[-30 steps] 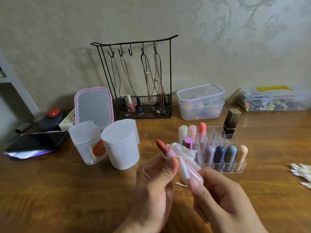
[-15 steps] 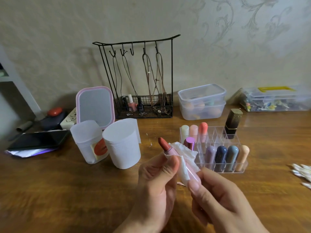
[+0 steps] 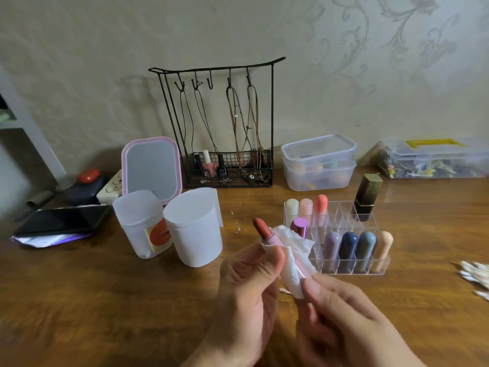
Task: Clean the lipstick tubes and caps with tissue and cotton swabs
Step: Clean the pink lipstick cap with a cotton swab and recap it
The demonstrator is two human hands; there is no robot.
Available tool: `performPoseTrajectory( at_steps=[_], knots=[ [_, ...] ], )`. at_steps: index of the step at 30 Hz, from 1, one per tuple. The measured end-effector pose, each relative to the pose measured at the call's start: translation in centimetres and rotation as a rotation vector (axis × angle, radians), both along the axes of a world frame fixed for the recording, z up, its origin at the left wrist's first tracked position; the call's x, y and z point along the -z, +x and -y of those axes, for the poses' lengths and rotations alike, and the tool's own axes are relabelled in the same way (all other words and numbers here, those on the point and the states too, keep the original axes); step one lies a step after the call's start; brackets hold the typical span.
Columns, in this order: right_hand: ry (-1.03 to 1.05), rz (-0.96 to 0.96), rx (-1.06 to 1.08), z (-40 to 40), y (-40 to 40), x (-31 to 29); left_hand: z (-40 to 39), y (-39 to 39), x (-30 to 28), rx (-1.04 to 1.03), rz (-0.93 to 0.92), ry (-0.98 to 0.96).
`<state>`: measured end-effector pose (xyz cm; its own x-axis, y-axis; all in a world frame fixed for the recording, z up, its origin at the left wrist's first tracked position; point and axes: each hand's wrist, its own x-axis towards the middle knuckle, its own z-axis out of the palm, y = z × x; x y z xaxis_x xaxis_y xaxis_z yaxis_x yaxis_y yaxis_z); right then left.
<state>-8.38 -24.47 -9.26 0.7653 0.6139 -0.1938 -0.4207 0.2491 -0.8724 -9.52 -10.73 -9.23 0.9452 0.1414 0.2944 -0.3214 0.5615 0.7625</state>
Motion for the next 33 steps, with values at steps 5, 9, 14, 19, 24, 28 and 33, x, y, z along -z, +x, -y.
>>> performPoseTrajectory(
  at_steps=[5,9,14,19,24,28,33],
  knots=[
    [0.158,-0.263,-0.193,-0.1,0.7,-0.3,-0.2,0.2,0.5,0.015,-0.083,0.062],
    [-0.087,0.159,0.038,0.0,0.7,-0.2,-0.2,0.4,0.2,-0.025,-0.007,0.030],
    [0.176,-0.243,-0.055,0.2,0.6,0.0,-0.4,0.3,0.2,0.037,-0.019,0.026],
    [0.380,-0.260,-0.326,-0.1,2.0,0.6,-0.1,0.5,0.1,0.079,-0.006,0.000],
    [0.642,-0.169,-0.334,0.0,1.7,1.2,-0.6,0.9,0.0,0.011,-0.139,-0.154],
    [0.518,-0.076,-0.411,1.0,3.3,1.3,-0.1,0.4,0.2,0.022,-0.217,0.059],
    [0.207,-0.021,-0.358,0.9,2.6,0.7,0.7,-0.1,0.1,0.136,-0.129,0.195]
  ],
)
